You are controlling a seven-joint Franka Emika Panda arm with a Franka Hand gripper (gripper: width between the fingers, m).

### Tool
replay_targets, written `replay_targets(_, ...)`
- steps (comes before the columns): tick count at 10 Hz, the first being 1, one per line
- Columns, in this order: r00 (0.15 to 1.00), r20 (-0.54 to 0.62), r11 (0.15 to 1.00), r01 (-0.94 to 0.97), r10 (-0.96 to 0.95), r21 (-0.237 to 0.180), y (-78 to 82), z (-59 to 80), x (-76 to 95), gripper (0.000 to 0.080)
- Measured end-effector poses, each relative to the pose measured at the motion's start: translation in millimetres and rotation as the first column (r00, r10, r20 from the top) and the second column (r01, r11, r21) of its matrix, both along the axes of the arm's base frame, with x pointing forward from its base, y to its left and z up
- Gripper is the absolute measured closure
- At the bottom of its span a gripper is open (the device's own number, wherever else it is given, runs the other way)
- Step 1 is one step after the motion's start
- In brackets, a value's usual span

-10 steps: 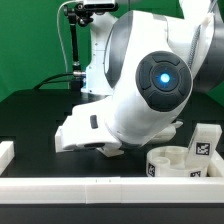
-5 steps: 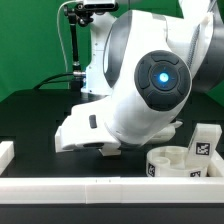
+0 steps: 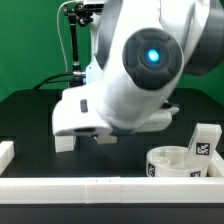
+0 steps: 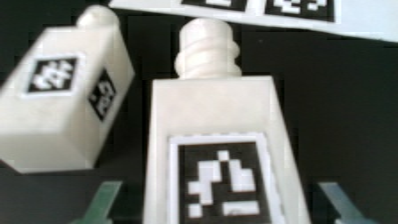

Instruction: Assemble stool

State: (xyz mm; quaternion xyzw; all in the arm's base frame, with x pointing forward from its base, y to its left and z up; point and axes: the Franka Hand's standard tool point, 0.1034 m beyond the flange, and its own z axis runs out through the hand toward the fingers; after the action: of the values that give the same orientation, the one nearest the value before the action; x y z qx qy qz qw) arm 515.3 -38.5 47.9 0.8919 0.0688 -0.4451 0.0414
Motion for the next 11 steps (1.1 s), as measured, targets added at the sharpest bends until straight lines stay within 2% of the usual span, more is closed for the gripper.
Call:
replay_targets(2,0.999,0.041,1.000,0.011,-0.011,0.009,-1.2,26.5,8.8,0.0463)
replay_targets(3,0.999,0.051,1.000,0.012,-0.013,0.012,-1.7,34.1,8.8,0.0463)
replay_targets(6,0.995,0.100,1.000,0.004,-0.006,0.013,-3.0,29.1,16.3,0.0463)
replay_targets(8,0.979,0.203,0.999,0.017,-0.023,0.034,-5.4,25.3,26.7,0.0463)
replay_targets(10,0.957,0.280,0.997,0.066,-0.077,0.052,2.4,40.5,34.0,0.0463)
replay_targets(11,0.929,0.352,0.993,0.096,-0.113,0.068,8.6,43.3,44.8,0.0463)
